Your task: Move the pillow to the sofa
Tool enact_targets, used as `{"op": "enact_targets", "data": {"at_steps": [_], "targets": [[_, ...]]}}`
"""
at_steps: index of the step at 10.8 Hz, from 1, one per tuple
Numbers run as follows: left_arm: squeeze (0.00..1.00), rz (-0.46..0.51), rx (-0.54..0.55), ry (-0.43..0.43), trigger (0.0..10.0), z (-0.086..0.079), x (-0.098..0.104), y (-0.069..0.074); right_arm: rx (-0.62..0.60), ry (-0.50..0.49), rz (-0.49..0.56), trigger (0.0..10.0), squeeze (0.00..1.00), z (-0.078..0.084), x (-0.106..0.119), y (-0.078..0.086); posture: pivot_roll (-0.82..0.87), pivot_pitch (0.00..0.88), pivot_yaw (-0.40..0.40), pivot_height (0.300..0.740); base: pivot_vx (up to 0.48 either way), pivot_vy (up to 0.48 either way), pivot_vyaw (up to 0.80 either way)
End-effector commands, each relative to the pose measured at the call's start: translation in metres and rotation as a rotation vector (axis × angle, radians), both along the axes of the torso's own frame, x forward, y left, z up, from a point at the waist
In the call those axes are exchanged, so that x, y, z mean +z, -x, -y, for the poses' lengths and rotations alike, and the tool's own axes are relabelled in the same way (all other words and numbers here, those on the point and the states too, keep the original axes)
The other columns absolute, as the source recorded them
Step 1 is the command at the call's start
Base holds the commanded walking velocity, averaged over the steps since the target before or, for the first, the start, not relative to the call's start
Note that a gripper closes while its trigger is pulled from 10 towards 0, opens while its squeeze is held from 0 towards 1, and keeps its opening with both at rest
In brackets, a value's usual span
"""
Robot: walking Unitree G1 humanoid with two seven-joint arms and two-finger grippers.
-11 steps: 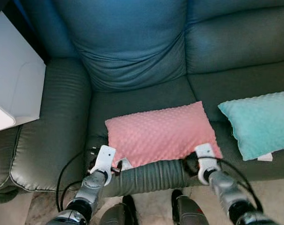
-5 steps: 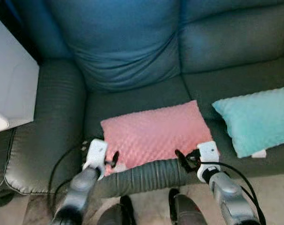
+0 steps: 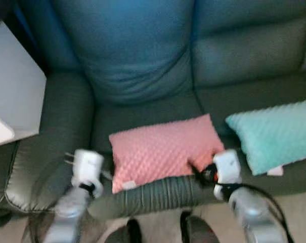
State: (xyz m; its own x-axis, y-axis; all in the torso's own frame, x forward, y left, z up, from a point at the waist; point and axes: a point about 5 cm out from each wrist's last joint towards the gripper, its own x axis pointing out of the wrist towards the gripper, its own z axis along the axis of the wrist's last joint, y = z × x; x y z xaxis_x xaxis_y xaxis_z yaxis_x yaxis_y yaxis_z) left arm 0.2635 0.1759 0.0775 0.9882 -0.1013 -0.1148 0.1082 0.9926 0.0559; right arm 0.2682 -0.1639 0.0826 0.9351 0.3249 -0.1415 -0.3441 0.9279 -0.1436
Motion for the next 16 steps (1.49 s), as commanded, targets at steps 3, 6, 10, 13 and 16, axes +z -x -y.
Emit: {"op": "enact_targets", "data": {"at_steps": [3, 6, 10, 13, 16], "targets": [[0.00, 0.152, 0.200, 0.002, 10.0, -0.018, 0.022, 0.015, 0.016, 0.000, 0.133, 10.0, 0.00, -0.026, 0.021, -0.016, -0.22, 0.079, 0.106, 0.740, 0.000, 0.000, 0.00], [0.00, 0.096, 0.372, -0.049, 10.0, -0.032, 0.014, 0.032, 0.024, -0.008, 0.215, 10.0, 0.00, -0.041, 0.041, -0.035, -0.20, 0.029, 0.095, 0.740, 0.000, 0.000, 0.00], [0.00, 0.121, 0.369, -0.001, 10.0, -0.028, 0.023, 0.021, 0.006, -0.025, 0.223, 10.0, 0.00, -0.044, 0.046, -0.050, -0.19, 0.000, 0.086, 0.740, 0.000, 0.000, 0.00], [0.00, 0.099, 0.374, 0.058, 10.0, -0.028, 0.027, 0.013, -0.015, -0.042, 0.205, 10.0, 0.00, -0.041, 0.045, -0.055, -0.19, 0.003, 0.089, 0.740, 0.000, 0.000, 0.00], [0.00, 0.086, 0.372, 0.090, 10.0, -0.028, 0.027, 0.012, -0.040, -0.073, 0.173, 10.0, 0.00, -0.038, 0.042, -0.060, -0.20, 0.016, 0.089, 0.740, 0.000, 0.000, 0.00]]}}
